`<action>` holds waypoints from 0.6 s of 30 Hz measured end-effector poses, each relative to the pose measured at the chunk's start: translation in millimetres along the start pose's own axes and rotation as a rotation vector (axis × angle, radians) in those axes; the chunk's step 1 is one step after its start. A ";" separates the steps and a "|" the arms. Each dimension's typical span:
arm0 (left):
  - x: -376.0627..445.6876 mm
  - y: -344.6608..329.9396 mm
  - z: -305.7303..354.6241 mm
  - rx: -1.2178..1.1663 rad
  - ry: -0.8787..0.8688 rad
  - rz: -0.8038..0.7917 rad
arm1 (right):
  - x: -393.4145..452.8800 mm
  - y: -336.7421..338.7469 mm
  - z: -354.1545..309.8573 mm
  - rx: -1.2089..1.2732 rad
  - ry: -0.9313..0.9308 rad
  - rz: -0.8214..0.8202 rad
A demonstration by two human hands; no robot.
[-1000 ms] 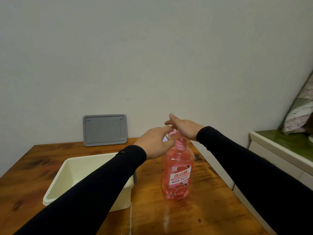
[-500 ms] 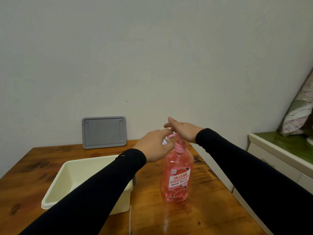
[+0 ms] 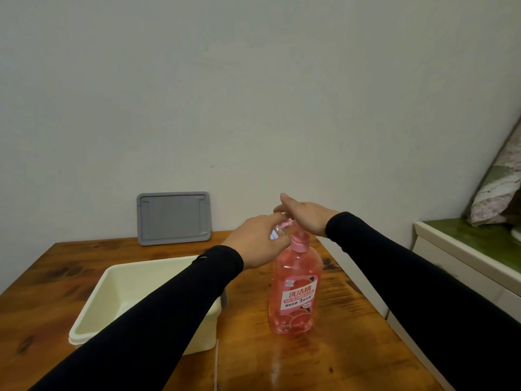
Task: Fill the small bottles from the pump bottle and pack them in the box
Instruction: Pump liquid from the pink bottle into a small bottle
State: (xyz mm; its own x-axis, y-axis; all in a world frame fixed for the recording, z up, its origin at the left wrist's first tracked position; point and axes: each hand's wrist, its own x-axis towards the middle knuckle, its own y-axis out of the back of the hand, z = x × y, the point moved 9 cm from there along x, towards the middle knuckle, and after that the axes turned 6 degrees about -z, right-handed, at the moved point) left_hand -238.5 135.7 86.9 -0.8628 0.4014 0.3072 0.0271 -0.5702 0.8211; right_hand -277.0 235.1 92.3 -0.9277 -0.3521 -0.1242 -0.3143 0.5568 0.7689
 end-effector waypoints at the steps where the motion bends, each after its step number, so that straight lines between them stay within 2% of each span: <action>1: 0.5 1.0 0.9 0.004 -0.003 0.003 | -0.1 1.3 -0.7 0.003 0.000 -0.001; 11: -1.5 -11.8 -5.0 0.006 -0.007 -0.033 | 2.8 -12.3 9.2 0.018 -0.003 -0.011; 18: 0.4 0.0 1.3 -0.008 -0.023 0.012 | 3.3 -0.2 1.2 0.007 0.012 -0.002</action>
State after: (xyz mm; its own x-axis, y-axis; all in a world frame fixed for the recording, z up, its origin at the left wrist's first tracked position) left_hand -238.2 136.8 87.7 -0.8507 0.4110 0.3278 0.0332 -0.5804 0.8137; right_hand -280.3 234.6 91.0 -0.9246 -0.3623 -0.1177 -0.3173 0.5614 0.7643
